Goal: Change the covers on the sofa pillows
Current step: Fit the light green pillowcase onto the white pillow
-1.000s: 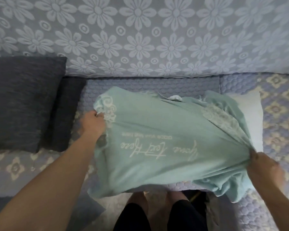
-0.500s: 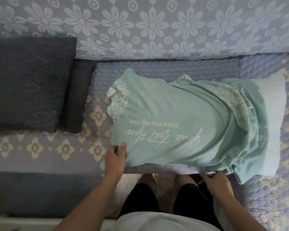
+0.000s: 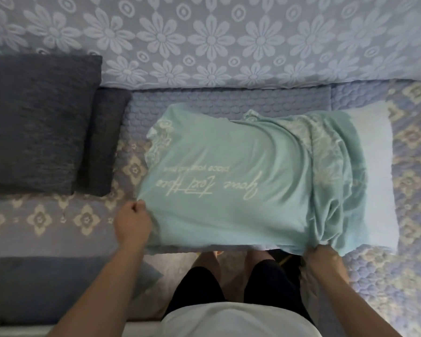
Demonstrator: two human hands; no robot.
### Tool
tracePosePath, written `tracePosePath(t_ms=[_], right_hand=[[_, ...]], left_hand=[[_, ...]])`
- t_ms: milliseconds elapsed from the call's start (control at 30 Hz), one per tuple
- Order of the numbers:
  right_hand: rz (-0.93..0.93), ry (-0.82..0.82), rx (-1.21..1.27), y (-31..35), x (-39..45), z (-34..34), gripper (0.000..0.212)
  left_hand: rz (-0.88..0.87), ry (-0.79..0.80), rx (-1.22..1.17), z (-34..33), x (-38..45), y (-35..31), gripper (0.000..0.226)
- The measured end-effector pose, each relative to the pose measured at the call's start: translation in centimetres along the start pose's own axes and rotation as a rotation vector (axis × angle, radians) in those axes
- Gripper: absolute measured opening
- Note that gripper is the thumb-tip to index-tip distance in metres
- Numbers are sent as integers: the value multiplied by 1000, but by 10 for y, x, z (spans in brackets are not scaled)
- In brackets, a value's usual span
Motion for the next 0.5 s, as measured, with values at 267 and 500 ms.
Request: tracePosePath(t_ms=[267,500], right_hand=[[416,-797,192,81,-5,194,22],[495,-317,-428,196,151,242,78]], left_hand=[[-588,-65,191,-41,16,-109,29],[-790,274,708,-144,77,-222,71]])
Point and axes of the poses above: each hand's wrist, its own x-axis towards the middle knuckle, its own z-axis out of the back of the hand, y = z × x, the point moved 5 cm from there along x, towards the middle knuckle, and after that the axes turned 11 degrees about -x, right-handed, at the moved point
